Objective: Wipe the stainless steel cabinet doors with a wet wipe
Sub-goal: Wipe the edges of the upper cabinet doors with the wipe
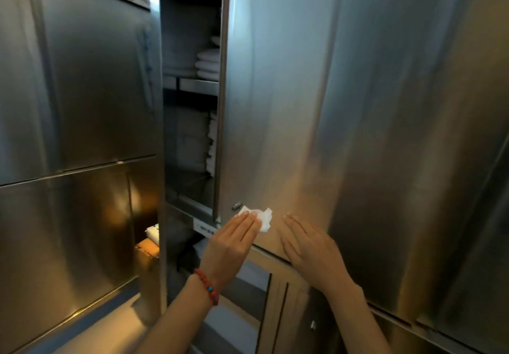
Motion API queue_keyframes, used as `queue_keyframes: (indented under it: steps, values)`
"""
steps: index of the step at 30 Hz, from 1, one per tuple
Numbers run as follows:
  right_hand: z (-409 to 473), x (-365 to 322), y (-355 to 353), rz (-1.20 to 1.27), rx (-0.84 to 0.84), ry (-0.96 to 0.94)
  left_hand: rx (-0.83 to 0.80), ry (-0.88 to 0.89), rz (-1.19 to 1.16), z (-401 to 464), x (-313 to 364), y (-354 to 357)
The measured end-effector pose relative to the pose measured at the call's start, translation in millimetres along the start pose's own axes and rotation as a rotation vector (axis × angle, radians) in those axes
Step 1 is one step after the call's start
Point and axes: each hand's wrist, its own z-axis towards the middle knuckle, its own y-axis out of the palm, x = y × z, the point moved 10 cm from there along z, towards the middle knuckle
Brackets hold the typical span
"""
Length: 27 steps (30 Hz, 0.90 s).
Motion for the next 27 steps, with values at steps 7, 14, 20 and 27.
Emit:
queue_keyframes:
  steps: [7, 14, 20, 27]
  values:
    - [25.3, -46.8, 12.4, 0.116, 0.058, -0.119, -0.063, -0.112, 0.13, -31.1, -30.8, -28.5]
    - [41.6, -102.3, 26.9, 0.238, 0.039, -0.247, -0.123, -0.187, 0.254, -65.1, -61.5, -57.9]
    - [60.0, -156.5, 42.5, 0.288, 0.004, -0.34, -0.11, -0.219, 0.331, -89.0, -90.7, -96.1]
    - [88.5, -242.0, 54.9, 0.329, 0.001, -0.436, -0.121, -0.269, 0.437, -134.0, -151.4, -137.0]
